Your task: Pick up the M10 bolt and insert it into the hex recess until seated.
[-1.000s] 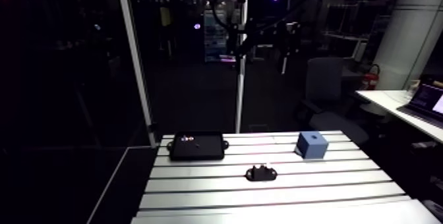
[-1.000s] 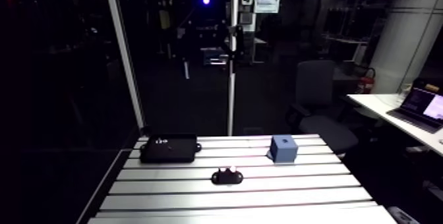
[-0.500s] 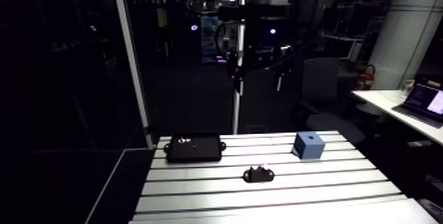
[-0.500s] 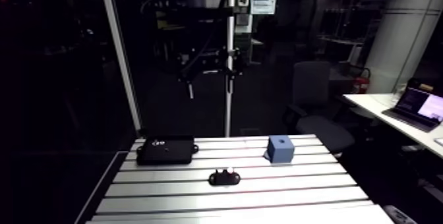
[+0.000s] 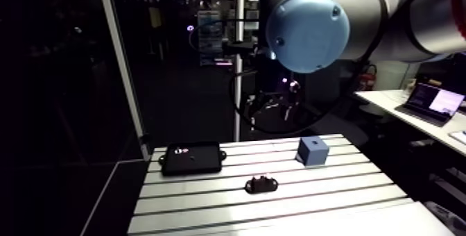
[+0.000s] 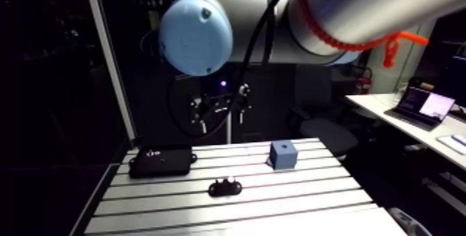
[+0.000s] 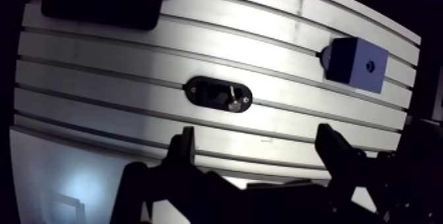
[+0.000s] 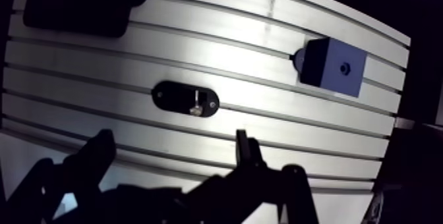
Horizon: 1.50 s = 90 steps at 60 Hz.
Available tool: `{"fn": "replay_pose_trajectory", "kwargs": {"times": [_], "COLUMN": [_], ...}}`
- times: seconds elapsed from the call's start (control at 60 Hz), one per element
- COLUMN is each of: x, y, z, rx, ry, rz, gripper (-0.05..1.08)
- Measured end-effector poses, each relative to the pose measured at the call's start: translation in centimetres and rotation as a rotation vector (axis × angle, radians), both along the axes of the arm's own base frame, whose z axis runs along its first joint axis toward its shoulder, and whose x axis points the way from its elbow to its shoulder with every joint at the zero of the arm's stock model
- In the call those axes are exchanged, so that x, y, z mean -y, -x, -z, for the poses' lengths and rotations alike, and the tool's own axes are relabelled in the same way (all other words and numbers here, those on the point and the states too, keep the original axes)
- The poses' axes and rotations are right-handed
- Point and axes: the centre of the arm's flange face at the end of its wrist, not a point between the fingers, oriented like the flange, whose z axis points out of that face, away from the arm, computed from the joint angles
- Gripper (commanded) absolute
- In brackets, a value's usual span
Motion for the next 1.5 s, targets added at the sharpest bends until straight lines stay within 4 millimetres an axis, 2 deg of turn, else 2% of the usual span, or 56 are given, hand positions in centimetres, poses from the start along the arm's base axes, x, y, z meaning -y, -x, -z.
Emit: {"fn": "replay_pose_trajectory", "kwargs": {"times": [0.467,0.833,1.3,1.5], "x": [-2.5,-3.0,-2.8,-2.7], "y": [-0.5,-0.1,-0.7,-1.0], "z": [6.6,10.9,13.4,14.2], "rx": [-0.047,-0.025,-0.047,-0.04], "ry": [0.034,0.054,0.052,0.055], "rz": [0.047,0.053,0.05,0.047], "gripper": [0.01,0.01,0.02,0.07]}}
